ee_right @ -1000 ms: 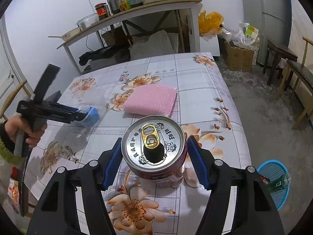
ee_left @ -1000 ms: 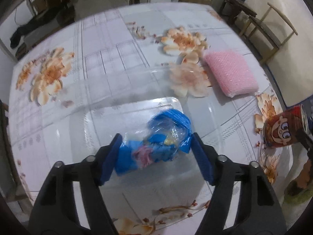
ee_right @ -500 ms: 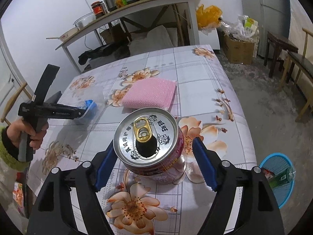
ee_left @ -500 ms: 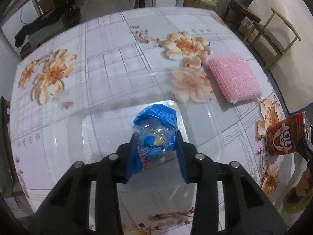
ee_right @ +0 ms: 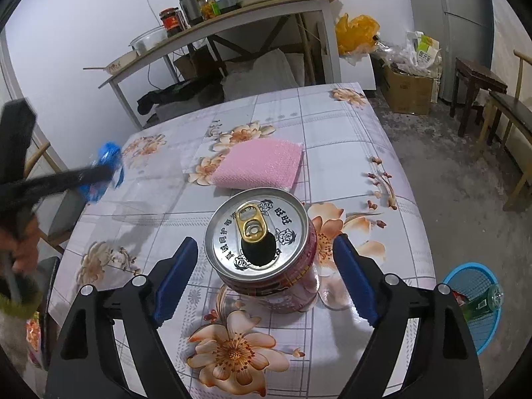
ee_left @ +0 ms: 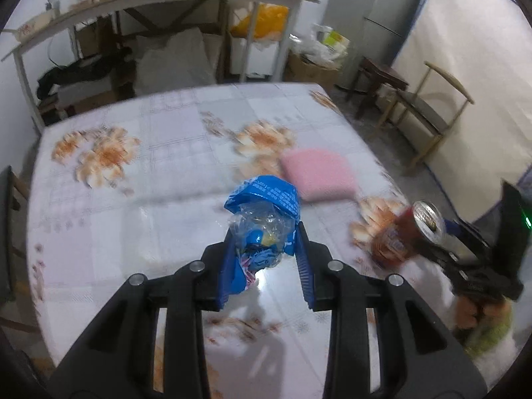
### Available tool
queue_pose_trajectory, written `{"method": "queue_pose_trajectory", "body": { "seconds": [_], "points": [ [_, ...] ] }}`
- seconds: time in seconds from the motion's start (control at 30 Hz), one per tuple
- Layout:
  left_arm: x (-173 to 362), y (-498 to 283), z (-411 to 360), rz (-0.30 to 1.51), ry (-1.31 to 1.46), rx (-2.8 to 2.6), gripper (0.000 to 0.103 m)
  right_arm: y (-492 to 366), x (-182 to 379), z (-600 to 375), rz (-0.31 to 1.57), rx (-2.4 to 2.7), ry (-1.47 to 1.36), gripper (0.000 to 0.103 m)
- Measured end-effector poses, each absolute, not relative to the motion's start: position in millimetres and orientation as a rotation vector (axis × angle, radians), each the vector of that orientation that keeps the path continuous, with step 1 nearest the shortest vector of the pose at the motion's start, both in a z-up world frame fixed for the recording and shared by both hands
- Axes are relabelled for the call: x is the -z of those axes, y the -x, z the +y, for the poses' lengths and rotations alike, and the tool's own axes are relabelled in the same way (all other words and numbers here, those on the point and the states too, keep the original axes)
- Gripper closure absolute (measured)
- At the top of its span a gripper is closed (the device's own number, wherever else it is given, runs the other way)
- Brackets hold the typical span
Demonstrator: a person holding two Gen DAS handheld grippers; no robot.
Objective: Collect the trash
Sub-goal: 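Lift the blue wrapper with the left tool while the right tool holds the can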
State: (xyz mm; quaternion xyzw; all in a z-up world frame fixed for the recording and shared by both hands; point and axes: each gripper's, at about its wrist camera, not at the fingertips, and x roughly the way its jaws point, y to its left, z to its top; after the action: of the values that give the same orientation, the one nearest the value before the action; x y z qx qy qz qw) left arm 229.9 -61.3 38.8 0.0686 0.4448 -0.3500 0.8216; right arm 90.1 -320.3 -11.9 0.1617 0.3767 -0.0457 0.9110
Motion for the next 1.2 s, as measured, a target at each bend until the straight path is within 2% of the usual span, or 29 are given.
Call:
{"method": "queue_pose_trajectory", "body": {
  "seconds": [0.2,0.4,0.53,0.63,0.8,0.9,1.2],
  "points": [
    [12.5,-189.3,-81.7,1.071,-0.175,0.773,0.072,-91.5,10.1,-316.6,0.767,0.117,-0.323,0.022],
    [41.6,-170.1,-96.2,1.075,-0.268,0.721,0.07,-93.5,9.3,-311.8,0.775,0.128,-0.29,0.022],
    [45.0,-168.9,-99.8,1.074,-0.272,0.711,0.061,-93.8,8.8,-310.4,0.775,0.133,-0.278,0.024],
    [46.6,-170.9,-106.3,1.061,-0.291,0.699,0.059,-95.0,10.3,-310.3,0.78,0.137,-0.284,0.027],
    [47.7,-173.2,-112.0,1.043,-0.309,0.681,0.059,-96.2,12.7,-310.8,0.786,0.144,-0.294,0.033],
    [47.1,-173.6,-112.5,1.036,-0.313,0.673,0.065,-96.0,13.8,-312.3,0.785,0.152,-0.301,0.037],
    [47.6,-172.8,-111.3,1.023,-0.304,0.653,0.071,-91.8,14.0,-313.8,0.773,0.161,-0.311,0.037]
  ]
}}
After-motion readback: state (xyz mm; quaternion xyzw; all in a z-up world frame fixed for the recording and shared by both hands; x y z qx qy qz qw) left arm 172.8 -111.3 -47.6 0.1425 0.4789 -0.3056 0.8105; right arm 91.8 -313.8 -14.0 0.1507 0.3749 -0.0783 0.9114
